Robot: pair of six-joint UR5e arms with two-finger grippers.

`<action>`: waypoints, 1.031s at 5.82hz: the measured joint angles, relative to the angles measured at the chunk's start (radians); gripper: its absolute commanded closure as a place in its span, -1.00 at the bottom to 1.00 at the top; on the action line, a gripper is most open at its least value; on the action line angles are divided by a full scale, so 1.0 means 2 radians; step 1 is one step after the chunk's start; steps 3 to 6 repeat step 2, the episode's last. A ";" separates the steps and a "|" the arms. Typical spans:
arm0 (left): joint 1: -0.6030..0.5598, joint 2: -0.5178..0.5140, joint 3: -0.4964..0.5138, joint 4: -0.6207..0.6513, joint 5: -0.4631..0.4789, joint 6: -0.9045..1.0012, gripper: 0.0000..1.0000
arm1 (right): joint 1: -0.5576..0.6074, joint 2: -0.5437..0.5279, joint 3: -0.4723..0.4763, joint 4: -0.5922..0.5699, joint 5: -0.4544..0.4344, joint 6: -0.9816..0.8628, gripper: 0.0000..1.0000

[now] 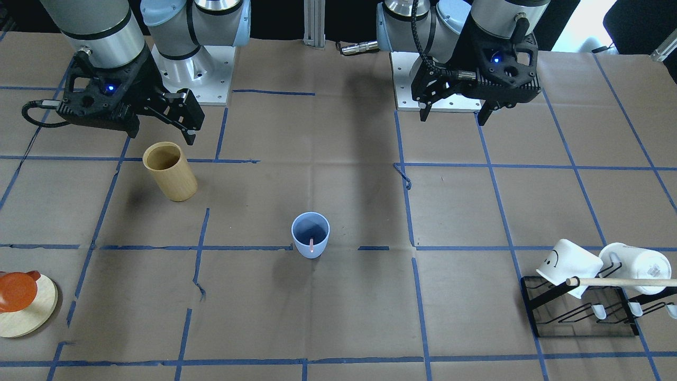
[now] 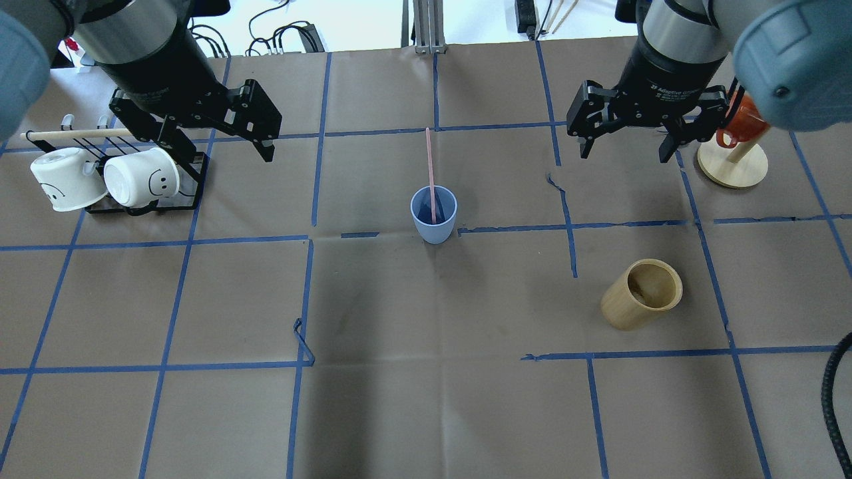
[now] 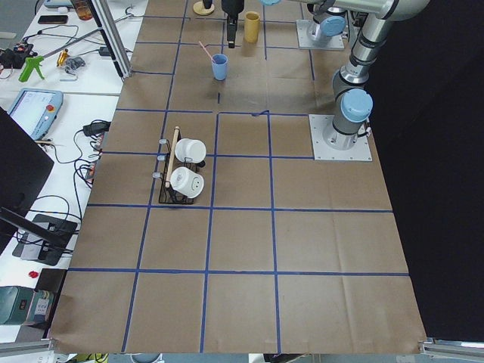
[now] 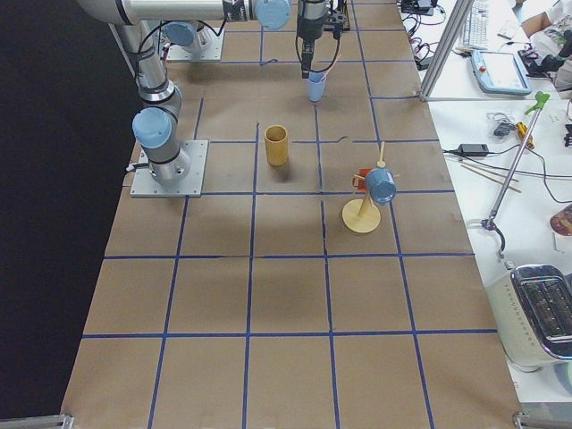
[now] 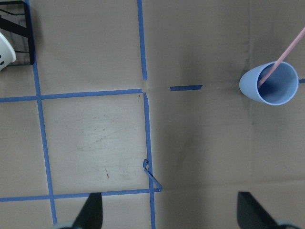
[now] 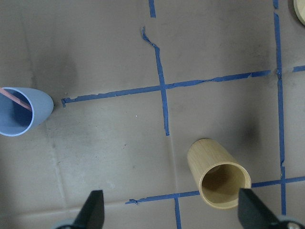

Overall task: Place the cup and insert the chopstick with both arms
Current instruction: 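Open the right gripper, release the chopstick and raise the right arm away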

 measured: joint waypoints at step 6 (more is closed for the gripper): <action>0.000 0.000 0.000 0.000 0.000 0.000 -0.97 | 0.001 0.007 -0.019 0.006 -0.001 0.002 -1.00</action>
